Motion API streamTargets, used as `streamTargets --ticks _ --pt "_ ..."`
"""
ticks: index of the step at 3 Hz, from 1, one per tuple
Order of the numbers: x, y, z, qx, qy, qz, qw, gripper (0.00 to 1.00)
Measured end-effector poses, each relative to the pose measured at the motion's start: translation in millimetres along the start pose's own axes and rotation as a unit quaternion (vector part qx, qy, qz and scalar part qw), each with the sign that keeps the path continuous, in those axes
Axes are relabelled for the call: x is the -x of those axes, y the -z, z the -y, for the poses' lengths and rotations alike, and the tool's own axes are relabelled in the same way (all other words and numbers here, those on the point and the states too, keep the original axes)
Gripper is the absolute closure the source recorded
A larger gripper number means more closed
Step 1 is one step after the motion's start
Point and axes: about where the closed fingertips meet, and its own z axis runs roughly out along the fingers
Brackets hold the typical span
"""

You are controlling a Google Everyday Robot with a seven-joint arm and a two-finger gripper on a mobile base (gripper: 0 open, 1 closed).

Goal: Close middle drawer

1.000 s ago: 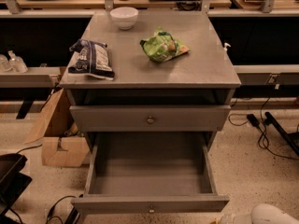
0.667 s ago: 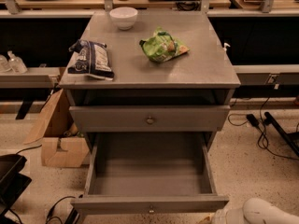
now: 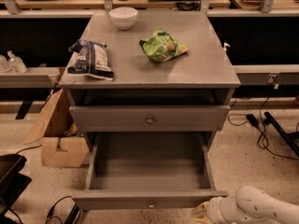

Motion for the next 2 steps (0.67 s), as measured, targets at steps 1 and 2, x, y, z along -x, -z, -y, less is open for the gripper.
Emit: streamTargets --ticks 1,2 --pt "4.5 -9.8 15.6 -0.004 0.009 0.006 0.9999 1.00" --pt "6.0 -10.3 19.5 -0.004 0.011 0.006 0.9999 1.00"
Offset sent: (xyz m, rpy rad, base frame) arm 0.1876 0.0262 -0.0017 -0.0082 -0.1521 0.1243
